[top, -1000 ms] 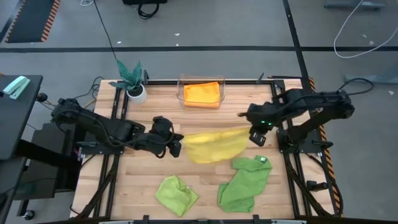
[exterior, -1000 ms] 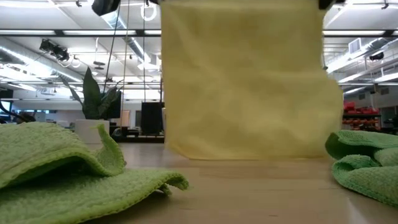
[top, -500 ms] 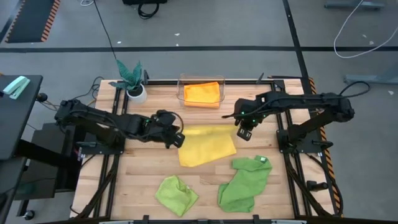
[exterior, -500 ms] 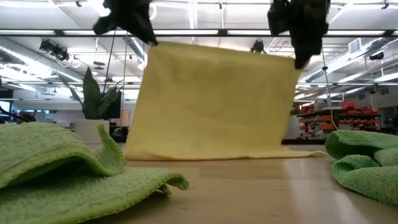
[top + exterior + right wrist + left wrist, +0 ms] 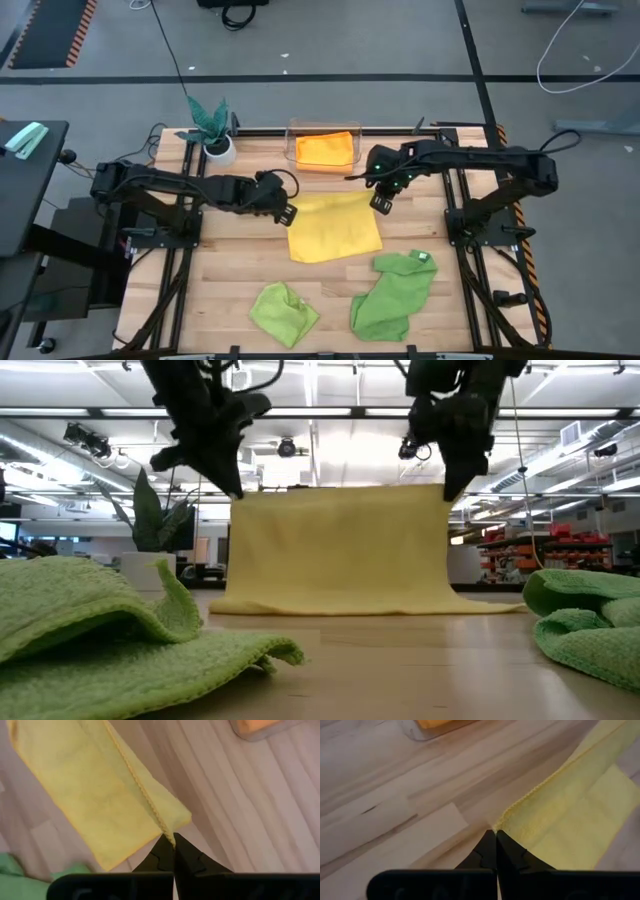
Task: Fold microfiber towels
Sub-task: Fold the yellow towel
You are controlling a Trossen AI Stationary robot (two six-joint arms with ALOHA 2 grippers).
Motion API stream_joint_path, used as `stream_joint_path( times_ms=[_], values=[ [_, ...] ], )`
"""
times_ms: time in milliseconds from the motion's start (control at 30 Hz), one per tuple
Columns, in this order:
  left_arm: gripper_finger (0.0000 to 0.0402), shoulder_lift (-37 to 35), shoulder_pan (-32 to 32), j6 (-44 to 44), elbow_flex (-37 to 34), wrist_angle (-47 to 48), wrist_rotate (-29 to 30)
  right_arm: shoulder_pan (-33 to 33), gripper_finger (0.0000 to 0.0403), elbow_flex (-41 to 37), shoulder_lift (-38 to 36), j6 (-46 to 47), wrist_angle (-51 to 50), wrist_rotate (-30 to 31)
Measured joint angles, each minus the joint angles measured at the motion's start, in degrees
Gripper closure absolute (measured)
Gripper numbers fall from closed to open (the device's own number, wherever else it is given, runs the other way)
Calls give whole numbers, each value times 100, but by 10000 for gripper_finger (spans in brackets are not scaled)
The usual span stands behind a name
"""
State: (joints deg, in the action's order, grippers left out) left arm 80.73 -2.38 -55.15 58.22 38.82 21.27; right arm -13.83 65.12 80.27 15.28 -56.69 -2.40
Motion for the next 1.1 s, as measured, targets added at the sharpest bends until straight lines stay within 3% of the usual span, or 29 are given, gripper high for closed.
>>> stream_joint_path(
  times_ms=[467,867,1100],
  values=[
    [401,2,658,695,-75,-426,-641,-259,403,0,804,-493,138,-284],
    [401,2,-59,289,-87,-494,-1097,426,403,0,666,-132,-88,-767],
    [401,-2,-440,-480,-857,-1472,-1362,728,403,-603,664,231,315,-1195]
  ],
)
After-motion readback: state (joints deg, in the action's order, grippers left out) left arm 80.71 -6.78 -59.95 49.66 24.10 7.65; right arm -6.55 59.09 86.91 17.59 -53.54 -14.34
